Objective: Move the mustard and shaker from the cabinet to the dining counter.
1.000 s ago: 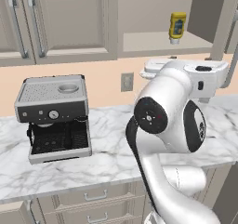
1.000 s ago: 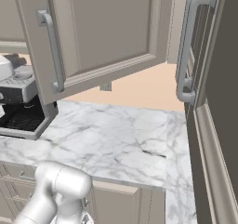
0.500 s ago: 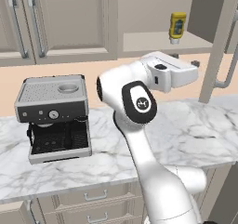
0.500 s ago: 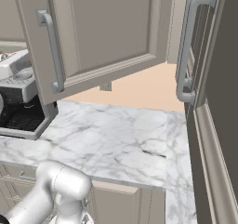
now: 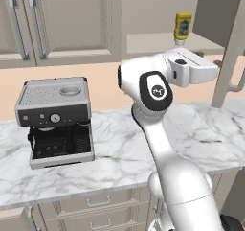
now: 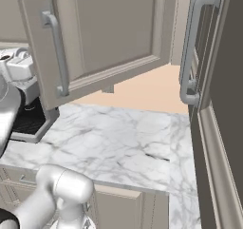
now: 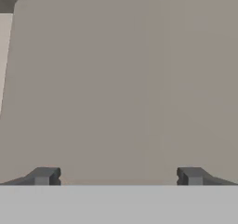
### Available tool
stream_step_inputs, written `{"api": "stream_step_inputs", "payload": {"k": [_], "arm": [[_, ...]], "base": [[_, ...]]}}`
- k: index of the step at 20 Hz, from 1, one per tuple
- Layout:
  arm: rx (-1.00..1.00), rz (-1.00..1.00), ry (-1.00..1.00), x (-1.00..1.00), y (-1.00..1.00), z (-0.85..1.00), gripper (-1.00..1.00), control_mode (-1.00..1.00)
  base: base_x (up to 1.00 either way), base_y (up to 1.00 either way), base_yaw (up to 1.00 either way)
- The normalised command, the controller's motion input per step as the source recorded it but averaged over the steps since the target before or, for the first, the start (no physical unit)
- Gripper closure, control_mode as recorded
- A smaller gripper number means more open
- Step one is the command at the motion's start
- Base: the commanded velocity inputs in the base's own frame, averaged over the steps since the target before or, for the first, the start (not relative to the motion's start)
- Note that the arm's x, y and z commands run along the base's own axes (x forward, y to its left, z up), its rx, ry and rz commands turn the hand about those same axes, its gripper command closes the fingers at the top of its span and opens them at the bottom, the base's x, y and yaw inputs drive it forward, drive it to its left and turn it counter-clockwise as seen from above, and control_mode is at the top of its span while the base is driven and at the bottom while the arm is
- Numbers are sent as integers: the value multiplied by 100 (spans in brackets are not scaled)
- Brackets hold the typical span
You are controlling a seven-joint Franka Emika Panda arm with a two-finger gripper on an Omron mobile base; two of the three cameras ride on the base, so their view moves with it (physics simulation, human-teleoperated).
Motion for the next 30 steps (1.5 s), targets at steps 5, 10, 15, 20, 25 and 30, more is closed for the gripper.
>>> {"api": "stream_step_inputs", "payload": {"k": [5, 10, 15, 20, 25, 30], "arm": [[1, 0, -2, -46, -98, 0, -100, -100], [3, 3, -3, -51, -100, 0, -100, -100], [3, 10, -7, -35, -100, 0, -100, -100], [3, 23, -14, -4, -77, -4, -100, -100], [0, 21, -21, 0, -58, -5, -100, -100], [0, 17, -19, 0, -66, -6, -100, -100]], "base": [[0, 0, 0], [0, 0, 0], [0, 0, 0], [0, 0, 0], [0, 0, 0], [0, 0, 0]]}}
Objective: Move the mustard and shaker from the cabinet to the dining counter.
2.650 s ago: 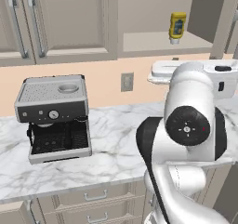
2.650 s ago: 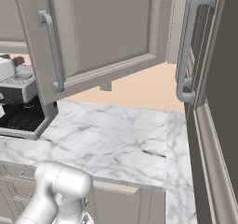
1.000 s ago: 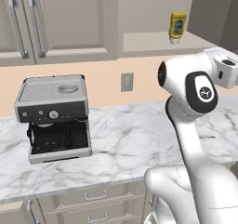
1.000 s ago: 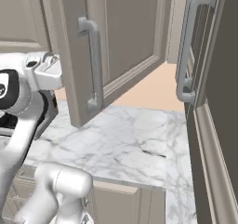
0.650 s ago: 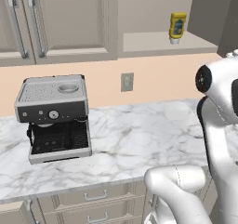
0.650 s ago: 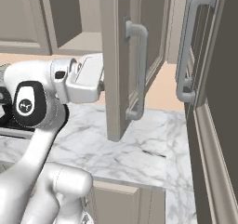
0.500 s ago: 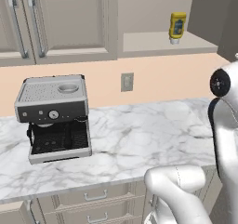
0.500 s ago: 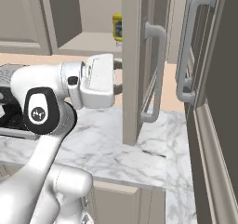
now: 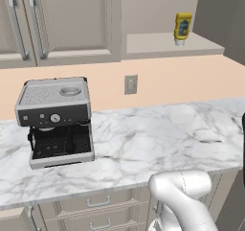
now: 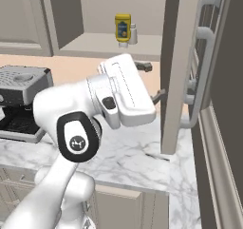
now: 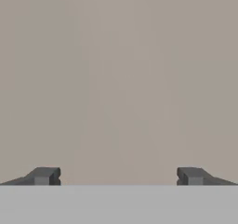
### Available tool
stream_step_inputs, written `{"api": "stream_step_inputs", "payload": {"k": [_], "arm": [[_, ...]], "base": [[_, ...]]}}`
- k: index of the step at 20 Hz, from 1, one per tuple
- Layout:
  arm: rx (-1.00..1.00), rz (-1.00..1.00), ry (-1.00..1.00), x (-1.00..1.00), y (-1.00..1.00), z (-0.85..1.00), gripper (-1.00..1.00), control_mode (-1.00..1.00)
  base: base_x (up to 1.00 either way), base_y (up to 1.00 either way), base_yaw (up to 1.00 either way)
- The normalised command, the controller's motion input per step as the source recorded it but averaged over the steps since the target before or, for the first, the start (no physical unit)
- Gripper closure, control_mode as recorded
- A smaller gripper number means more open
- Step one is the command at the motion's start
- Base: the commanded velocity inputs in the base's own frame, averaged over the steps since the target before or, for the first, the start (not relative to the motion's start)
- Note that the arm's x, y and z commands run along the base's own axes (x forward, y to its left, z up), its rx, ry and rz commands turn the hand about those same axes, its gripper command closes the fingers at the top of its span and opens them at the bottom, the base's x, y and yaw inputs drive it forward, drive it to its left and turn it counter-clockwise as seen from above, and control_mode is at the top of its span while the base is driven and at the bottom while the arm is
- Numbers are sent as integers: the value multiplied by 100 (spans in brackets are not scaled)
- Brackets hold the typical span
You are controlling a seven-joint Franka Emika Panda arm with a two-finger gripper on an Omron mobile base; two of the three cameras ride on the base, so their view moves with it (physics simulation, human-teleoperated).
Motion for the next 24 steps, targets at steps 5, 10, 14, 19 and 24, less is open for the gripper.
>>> {"api": "stream_step_inputs", "payload": {"k": [5, 10, 14, 19, 24], "arm": [[1, 12, -4, 22, -55, -2, -100, -100], [-1, 4, 2, 8, -16, -1, -100, -100], [-7, 15, 9, 0, 92, 0, -100, -100], [0, 35, 14, 4, 89, 6, -100, -100], [0, 27, 13, 19, 71, 20, -100, -100]], "base": [[0, 0, 0], [0, 0, 0], [0, 0, 0], [0, 0, 0], [0, 0, 0]]}}
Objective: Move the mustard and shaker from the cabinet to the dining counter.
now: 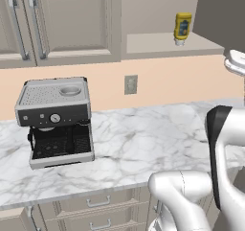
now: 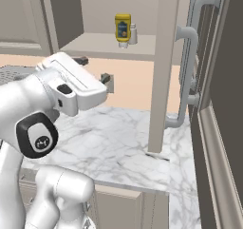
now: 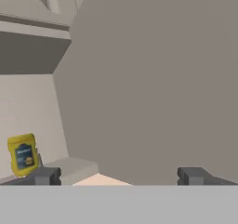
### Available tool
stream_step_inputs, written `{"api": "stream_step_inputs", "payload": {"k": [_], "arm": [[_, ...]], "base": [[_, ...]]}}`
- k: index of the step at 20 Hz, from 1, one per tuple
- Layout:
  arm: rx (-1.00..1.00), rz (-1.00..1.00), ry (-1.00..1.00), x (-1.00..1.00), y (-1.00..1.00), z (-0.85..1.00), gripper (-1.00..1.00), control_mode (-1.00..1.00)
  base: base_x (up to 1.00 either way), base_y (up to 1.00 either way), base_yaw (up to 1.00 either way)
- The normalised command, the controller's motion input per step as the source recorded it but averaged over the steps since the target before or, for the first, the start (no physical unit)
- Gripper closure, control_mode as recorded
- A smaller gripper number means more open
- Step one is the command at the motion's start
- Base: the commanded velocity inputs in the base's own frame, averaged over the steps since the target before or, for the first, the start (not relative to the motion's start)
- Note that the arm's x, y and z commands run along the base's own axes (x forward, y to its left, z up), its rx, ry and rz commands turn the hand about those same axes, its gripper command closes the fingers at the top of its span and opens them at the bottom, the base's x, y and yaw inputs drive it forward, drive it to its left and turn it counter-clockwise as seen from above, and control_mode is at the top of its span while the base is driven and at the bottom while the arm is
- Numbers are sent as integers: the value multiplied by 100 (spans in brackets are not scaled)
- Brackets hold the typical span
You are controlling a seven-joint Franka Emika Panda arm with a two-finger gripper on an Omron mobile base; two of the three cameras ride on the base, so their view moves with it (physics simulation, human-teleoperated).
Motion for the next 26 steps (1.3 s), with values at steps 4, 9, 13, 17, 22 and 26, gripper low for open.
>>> {"api": "stream_step_inputs", "payload": {"k": [4, 9, 13, 17, 22, 26], "arm": [[0, 3, 16, 28, 27, 32, -100, -100], [2, 0, 29, 40, 7, 19, -100, -100], [1, 2, 32, 61, 0, 0, -100, -100], [6, 11, 28, 68, -11, 0, -100, -100], [14, 29, 9, 67, -4, 0, -100, -100], [10, 24, 0, 26, 0, 0, -100, -100]], "base": [[0, 0, 0], [0, 0, 0], [0, 0, 0], [0, 0, 0], [0, 0, 0], [0, 0, 0]]}}
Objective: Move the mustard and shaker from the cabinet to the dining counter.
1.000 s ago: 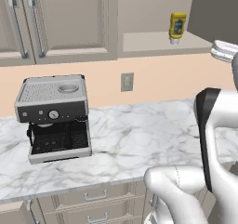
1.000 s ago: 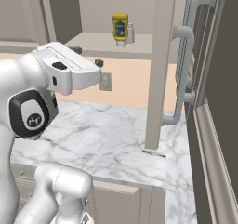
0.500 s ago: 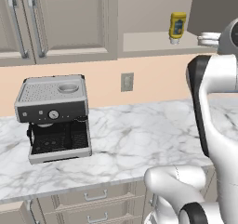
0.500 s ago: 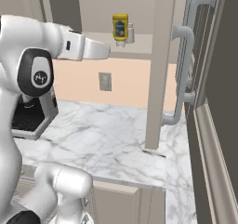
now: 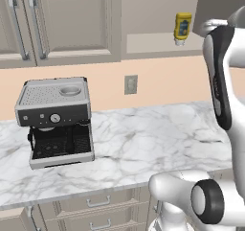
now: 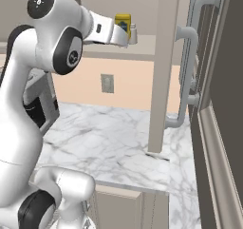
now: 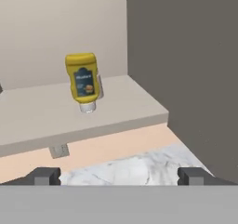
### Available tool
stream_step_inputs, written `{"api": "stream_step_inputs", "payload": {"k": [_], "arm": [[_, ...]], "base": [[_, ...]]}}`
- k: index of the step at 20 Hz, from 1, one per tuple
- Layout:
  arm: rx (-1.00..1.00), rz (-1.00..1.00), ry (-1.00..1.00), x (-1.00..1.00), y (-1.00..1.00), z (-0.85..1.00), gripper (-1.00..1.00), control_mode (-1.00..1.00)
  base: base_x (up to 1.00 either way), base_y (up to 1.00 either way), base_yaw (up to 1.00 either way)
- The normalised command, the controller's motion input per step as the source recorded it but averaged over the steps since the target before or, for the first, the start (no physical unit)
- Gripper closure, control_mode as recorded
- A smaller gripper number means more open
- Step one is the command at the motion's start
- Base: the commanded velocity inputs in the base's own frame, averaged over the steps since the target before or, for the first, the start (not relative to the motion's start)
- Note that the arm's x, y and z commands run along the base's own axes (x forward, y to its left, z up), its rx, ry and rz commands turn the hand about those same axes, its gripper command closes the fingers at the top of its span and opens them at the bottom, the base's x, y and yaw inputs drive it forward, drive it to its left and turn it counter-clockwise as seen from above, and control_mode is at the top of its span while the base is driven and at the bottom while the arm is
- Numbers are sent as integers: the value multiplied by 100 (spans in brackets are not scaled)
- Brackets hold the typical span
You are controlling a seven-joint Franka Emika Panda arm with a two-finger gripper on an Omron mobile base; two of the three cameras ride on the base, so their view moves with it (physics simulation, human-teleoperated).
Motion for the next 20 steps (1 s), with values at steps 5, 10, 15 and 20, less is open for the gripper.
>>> {"api": "stream_step_inputs", "payload": {"k": [5, 10, 15, 20], "arm": [[3, 16, 0, 50, 0, 0, -100, -100], [0, 15, -4, 42, 0, 0, -100, -100], [0, 14, -9, 27, 3, -2, -100, -100], [0, 7, 0, 42, 0, -10, -100, -100]], "base": [[0, 0, 0], [0, 0, 0], [0, 0, 0], [0, 0, 0]]}}
